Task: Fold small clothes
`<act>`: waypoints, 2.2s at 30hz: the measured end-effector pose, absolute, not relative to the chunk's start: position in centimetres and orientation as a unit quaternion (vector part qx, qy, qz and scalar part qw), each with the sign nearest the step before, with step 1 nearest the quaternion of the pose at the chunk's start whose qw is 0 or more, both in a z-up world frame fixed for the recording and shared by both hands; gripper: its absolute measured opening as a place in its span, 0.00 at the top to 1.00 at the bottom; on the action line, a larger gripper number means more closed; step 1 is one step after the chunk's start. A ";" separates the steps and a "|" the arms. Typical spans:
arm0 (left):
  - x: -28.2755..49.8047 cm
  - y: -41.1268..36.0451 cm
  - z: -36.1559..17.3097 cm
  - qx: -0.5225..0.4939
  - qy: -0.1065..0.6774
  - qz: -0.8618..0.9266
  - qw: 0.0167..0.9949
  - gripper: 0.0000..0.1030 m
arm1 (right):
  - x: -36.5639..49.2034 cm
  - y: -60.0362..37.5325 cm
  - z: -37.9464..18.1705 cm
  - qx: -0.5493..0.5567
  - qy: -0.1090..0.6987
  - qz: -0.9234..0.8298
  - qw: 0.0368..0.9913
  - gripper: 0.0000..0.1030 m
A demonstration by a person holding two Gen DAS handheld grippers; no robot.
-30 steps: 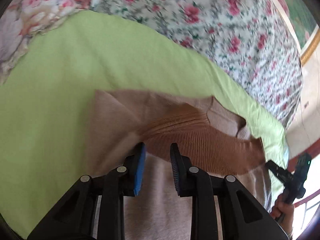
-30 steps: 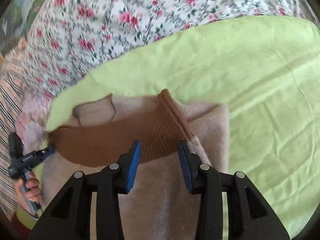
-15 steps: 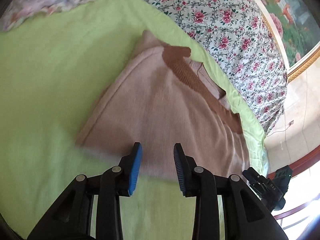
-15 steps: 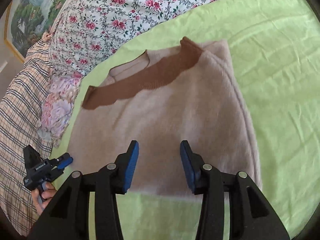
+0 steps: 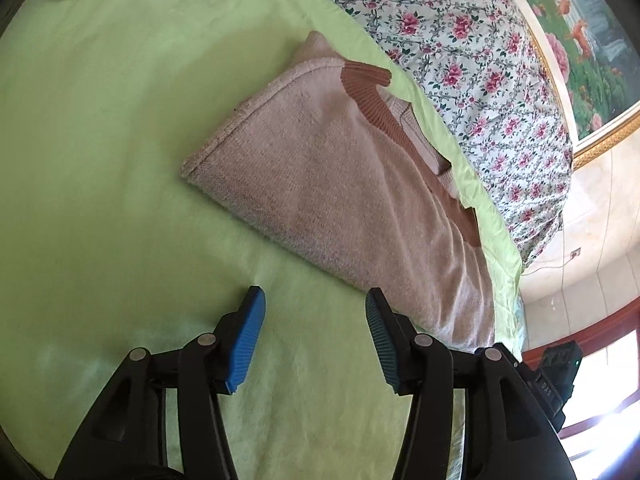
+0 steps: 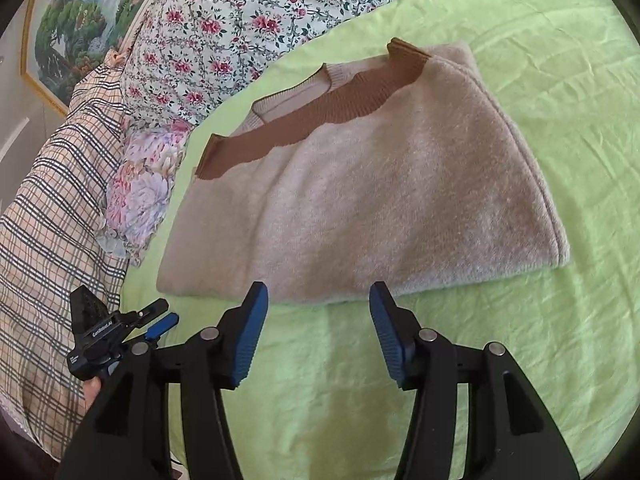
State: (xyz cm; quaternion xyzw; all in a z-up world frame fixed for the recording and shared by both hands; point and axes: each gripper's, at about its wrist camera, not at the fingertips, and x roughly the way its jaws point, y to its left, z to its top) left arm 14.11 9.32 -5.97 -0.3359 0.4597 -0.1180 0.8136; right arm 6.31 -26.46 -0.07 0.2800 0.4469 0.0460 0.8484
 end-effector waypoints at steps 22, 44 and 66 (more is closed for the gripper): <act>23.8 7.5 -3.9 -0.325 0.393 -0.065 0.858 0.92 | 9.9 -29.8 0.1 0.288 0.442 0.047 0.848 0.45; 23.3 -8.9 0.2 -0.140 0.389 -0.179 0.893 0.93 | 32.4 -25.9 -3.9 0.437 0.486 0.301 0.694 0.21; 20.3 -19.9 2.8 -0.080 0.376 -0.293 0.876 0.93 | 26.3 -34.1 5.9 0.221 0.456 0.178 0.843 0.83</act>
